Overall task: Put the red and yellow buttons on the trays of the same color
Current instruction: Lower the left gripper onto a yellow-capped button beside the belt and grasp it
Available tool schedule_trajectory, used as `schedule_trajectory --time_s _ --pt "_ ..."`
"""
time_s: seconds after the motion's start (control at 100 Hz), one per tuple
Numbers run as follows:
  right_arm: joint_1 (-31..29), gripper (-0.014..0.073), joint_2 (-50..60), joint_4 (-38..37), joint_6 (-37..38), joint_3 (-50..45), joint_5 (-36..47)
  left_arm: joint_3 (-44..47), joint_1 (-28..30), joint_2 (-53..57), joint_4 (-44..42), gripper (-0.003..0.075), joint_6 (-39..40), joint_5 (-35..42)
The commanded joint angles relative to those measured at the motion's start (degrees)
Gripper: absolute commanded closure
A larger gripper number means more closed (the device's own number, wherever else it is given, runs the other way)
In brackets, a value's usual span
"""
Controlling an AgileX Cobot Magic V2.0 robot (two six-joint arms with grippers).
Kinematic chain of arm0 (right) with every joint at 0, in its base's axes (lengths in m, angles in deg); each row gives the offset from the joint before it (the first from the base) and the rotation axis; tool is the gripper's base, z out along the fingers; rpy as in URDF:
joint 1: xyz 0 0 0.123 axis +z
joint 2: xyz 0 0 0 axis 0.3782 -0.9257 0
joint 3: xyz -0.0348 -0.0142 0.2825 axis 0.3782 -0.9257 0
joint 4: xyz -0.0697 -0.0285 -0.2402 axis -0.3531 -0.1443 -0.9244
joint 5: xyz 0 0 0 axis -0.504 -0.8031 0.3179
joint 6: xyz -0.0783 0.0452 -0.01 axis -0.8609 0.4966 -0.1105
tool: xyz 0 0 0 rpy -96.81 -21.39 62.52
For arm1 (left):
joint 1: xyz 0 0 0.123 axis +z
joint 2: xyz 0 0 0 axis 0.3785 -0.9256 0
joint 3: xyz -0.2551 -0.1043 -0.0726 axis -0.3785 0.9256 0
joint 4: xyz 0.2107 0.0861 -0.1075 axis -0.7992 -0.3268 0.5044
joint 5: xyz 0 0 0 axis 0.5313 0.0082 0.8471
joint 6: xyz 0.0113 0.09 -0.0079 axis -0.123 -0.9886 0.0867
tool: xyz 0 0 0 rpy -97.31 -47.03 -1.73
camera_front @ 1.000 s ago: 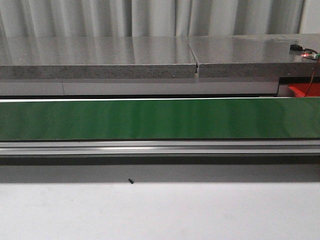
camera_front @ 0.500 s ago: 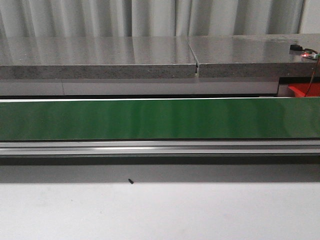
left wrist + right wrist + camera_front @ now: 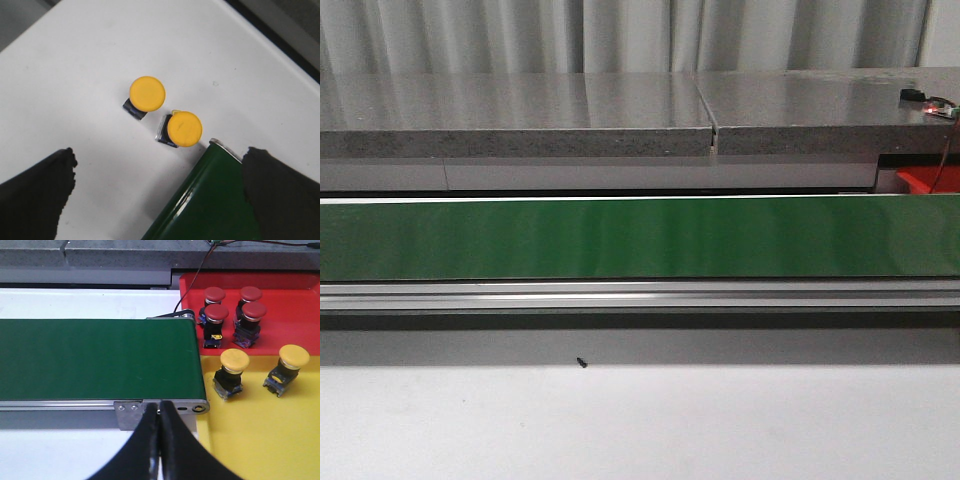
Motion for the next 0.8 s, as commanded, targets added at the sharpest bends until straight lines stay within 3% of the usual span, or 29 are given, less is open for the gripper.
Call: schedule_trajectory --time_s 0.0,0.23,0.79 --pt "-0.07 0.0652 -0.34 0.36 -0.59 1.37 4.29 -4.70 0.69 -0.69 1.07 0.0078 3.10 -2.78" --pt "-0.07 0.0652 -0.34 0.36 -0.59 1.37 4.29 -10.01 0.80 -8.49 1.07 0.0093 5.77 -5.36" --pt "-0.07 0.0652 -0.34 0.36 -0.59 1.37 4.29 -20.54 0.70 -22.52 4.20 0.0100 8.74 -2.27"
